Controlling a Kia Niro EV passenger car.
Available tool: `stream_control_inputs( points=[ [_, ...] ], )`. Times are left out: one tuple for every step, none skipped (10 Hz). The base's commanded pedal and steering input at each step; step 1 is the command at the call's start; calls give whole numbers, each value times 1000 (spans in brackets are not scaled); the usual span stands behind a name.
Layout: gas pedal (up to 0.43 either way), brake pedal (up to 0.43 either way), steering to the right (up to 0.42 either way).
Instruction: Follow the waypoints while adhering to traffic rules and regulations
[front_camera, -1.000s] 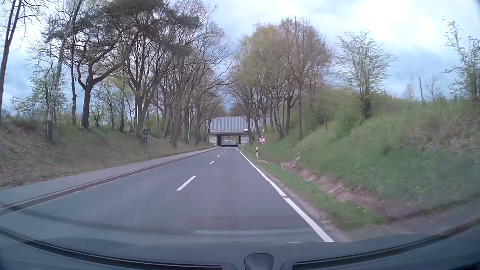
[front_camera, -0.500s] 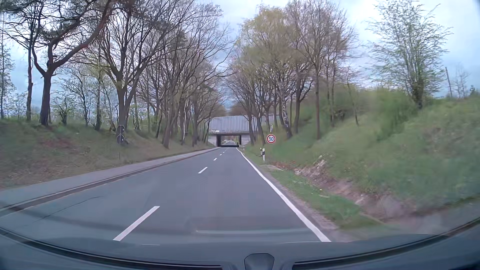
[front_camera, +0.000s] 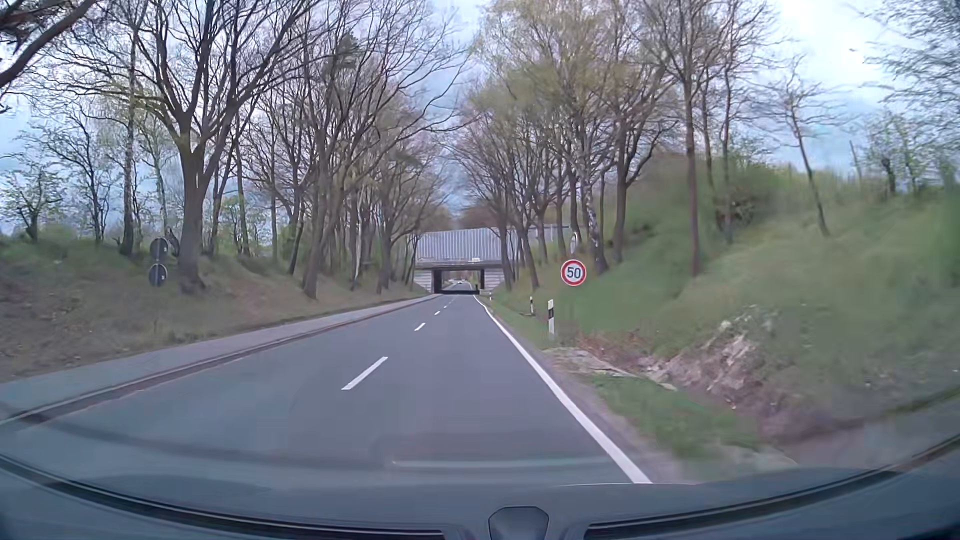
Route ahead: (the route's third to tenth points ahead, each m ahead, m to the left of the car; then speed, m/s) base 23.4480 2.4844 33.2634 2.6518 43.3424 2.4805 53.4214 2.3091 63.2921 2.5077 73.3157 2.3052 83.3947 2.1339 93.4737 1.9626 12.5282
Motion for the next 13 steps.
stream_control_inputs(
  points=[
    [0,0,-5],
    [0,0,-5],
    [0,0,-5],
    [0,0,-5],
    [0,0,-5],
    [0,0,-5],
    [0,0,-5],
    [0,0,-5],
    [0,0,-5],
    [0,0,-6],
    [0,0,-6],
    [0,0,-6],
    [0,0,-6]
  ],
)
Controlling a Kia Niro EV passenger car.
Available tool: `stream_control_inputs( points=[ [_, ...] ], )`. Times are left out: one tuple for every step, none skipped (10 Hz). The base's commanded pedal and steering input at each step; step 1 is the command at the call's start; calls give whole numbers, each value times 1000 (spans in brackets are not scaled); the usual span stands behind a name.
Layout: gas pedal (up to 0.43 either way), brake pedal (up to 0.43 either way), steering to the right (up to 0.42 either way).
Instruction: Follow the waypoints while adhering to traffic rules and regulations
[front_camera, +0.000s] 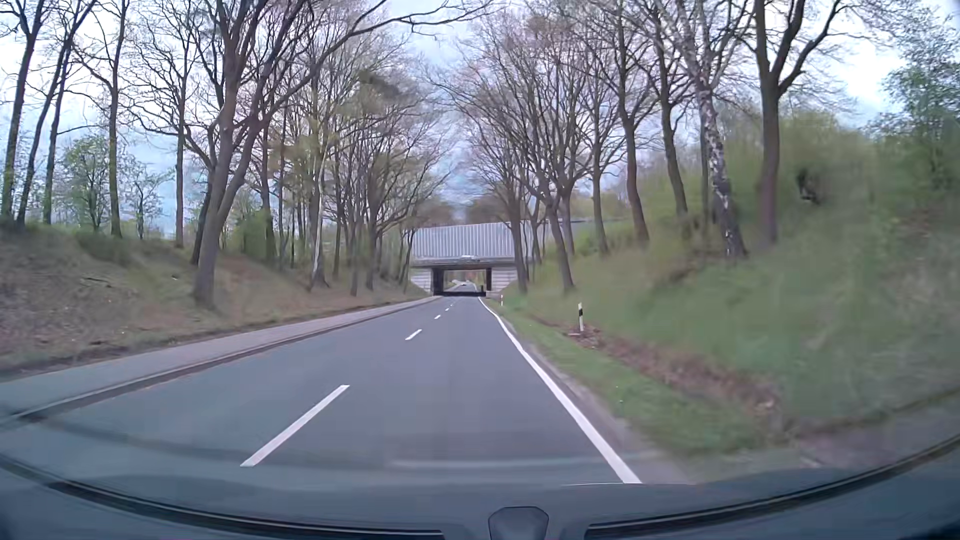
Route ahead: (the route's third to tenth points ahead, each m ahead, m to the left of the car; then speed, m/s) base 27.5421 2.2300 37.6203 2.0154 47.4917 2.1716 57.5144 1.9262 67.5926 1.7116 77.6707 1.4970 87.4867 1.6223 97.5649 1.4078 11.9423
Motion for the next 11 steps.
stream_control_inputs(
  points=[
    [0,0,-7],
    [0,0,-7],
    [0,0,-7],
    [0,0,-6],
    [0,0,-5],
    [0,0,-5],
    [8,0,-4],
    [28,0,-5],
    [39,0,-5],
    [47,0,-4],
    [47,0,-4]
  ],
)
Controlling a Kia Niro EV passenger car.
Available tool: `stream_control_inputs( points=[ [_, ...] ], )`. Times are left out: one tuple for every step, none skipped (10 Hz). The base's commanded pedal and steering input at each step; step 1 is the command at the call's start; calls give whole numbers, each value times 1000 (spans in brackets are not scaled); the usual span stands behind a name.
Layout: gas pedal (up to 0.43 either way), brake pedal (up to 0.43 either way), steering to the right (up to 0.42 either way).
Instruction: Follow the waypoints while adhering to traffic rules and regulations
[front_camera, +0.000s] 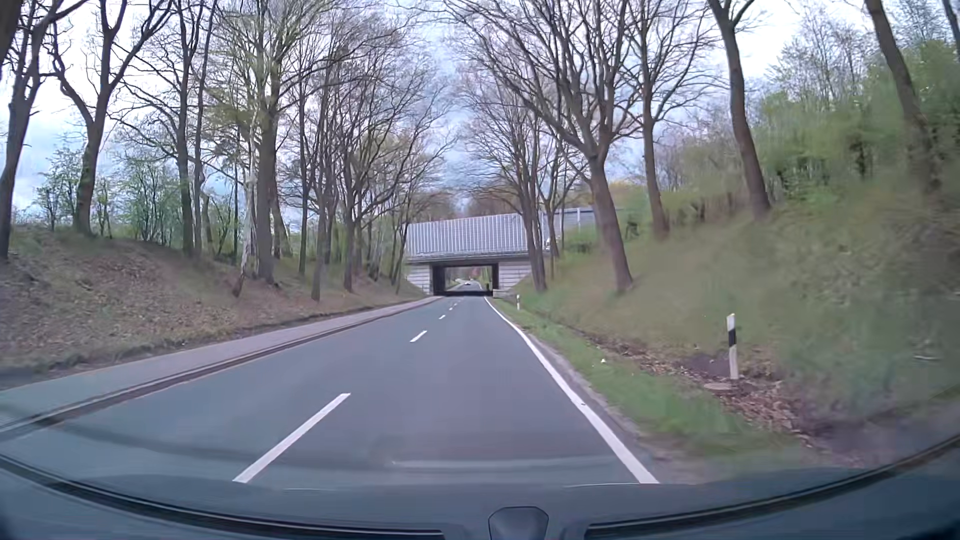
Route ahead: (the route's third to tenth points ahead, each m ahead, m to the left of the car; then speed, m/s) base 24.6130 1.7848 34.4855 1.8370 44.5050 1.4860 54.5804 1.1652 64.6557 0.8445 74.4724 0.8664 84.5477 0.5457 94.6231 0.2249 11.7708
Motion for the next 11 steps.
stream_control_inputs(
  points=[
    [67,0,-4],
    [79,0,-3],
    [79,0,-3],
    [79,0,-3],
    [79,0,-3],
    [67,0,-3],
    [67,0,-2],
    [67,0,-2],
    [67,0,-2],
    [67,0,-2],
    [67,0,-2]
  ],
)
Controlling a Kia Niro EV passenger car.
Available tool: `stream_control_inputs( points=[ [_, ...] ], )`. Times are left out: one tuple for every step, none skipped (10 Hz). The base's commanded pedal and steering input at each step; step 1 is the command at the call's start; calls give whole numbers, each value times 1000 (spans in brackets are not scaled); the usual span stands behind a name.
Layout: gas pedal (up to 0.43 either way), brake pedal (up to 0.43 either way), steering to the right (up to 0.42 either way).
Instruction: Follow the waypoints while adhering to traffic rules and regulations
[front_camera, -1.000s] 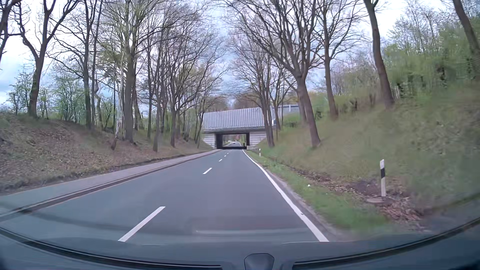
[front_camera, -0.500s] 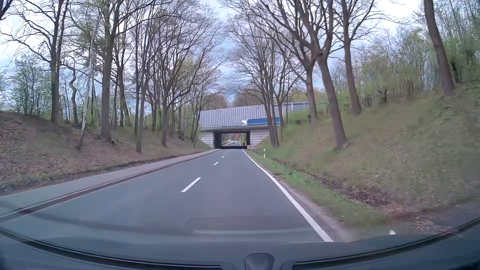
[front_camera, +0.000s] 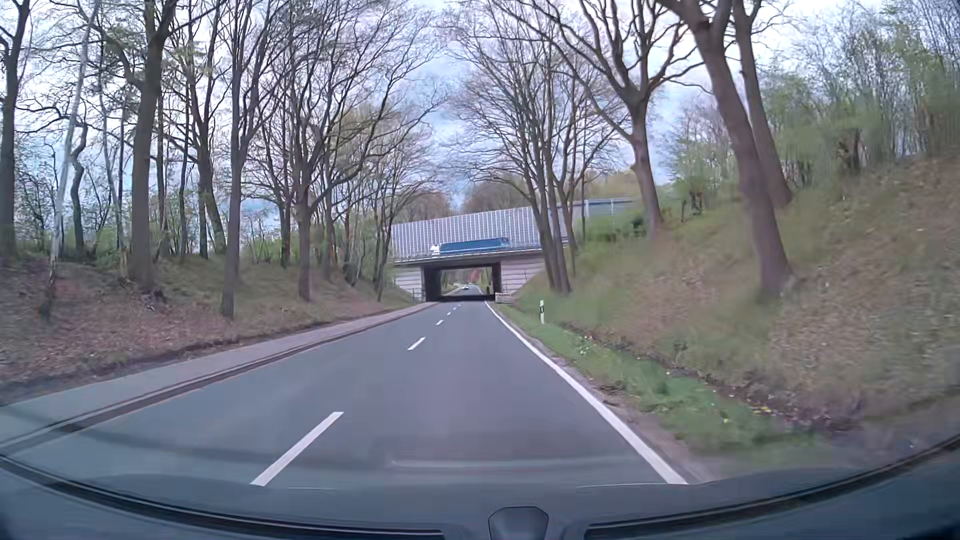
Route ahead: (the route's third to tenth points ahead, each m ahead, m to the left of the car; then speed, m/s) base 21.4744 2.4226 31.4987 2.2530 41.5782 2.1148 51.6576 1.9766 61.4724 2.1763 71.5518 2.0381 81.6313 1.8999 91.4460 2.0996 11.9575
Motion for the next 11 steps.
stream_control_inputs(
  points=[
    [67,0,-3],
    [67,0,-4],
    [67,0,-5],
    [67,0,-6],
    [67,0,-6],
    [67,0,-6],
    [67,0,-6],
    [67,0,-6],
    [67,0,-6],
    [67,0,-6],
    [67,0,-6]
  ],
)
